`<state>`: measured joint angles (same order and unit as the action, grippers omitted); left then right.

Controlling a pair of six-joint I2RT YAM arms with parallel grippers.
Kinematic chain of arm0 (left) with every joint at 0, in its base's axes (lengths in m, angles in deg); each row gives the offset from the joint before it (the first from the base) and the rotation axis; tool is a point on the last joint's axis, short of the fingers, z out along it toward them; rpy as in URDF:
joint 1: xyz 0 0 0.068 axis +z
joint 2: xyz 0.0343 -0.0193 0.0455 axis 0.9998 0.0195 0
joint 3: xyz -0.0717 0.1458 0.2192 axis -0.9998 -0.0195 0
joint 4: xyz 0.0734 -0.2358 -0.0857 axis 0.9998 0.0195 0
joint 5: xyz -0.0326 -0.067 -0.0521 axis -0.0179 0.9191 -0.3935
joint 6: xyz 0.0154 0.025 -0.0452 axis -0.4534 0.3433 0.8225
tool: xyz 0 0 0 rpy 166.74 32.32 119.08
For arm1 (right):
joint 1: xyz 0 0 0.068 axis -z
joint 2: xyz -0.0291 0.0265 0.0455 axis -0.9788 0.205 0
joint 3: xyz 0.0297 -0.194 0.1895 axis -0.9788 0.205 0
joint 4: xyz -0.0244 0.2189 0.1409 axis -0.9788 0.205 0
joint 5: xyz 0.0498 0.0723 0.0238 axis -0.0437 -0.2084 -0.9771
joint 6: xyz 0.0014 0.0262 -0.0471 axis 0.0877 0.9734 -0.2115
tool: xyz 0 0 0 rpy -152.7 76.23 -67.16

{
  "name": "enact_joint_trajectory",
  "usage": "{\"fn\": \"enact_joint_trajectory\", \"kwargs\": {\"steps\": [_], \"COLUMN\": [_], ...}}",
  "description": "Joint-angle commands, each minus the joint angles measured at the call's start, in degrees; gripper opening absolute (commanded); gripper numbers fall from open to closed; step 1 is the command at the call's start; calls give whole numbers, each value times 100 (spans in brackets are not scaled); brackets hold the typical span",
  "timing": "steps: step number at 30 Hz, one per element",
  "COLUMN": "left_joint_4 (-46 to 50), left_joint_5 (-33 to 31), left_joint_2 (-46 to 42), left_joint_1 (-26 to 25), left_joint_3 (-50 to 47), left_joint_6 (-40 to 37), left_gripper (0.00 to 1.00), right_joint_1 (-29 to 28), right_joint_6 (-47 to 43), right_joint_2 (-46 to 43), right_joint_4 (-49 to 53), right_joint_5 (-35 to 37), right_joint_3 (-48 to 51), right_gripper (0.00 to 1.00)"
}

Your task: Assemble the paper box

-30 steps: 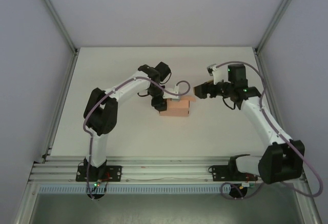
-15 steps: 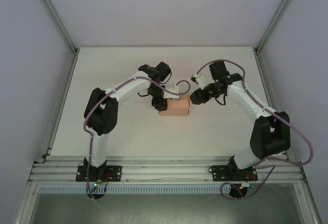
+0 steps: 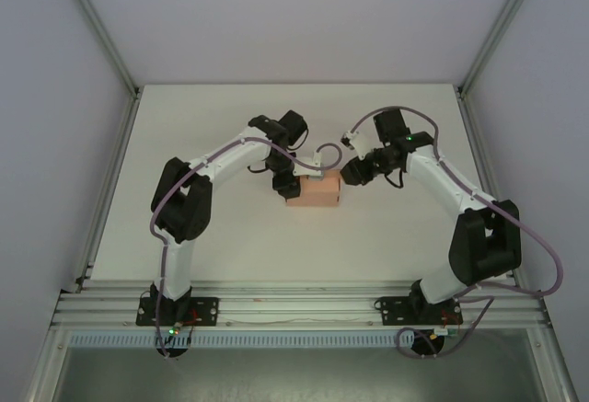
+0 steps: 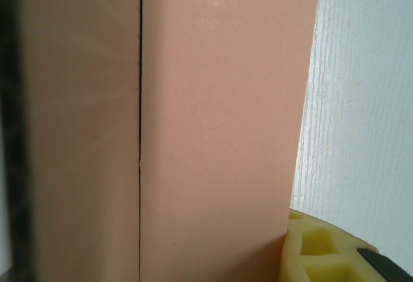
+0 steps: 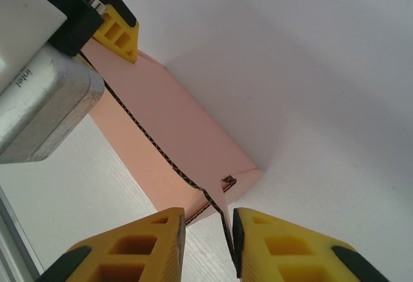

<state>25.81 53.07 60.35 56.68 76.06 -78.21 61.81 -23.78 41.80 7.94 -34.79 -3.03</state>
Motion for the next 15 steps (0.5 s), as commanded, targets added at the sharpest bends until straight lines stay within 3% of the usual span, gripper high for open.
{"fn": "enact_joint_trajectory", "kwargs": {"steps": [1,9,12,15], "left_joint_4": [21,-346,-731,-1066], "left_joint_5": [-119,-202,-209,-135], "left_joint_2": [142,104,30,-29], "left_joint_1": [46,44,49,49], "left_joint_3": [62,59,-38,-140], "left_joint_6": [51,394,731,991], "left_gripper": [29,27,27,27], "right_joint_1": [-55,-133,-433,-874], "right_joint_6": [14,392,1278,2441], "right_joint_2": [-10,-30,-228,-550], "right_joint_4": [-138,-290,-1051,-2324], "right_joint_5": [-55,-131,512,1589], "right_joint_3": [-60,74,450,1085], "right_gripper": [23,2,0,0]}}
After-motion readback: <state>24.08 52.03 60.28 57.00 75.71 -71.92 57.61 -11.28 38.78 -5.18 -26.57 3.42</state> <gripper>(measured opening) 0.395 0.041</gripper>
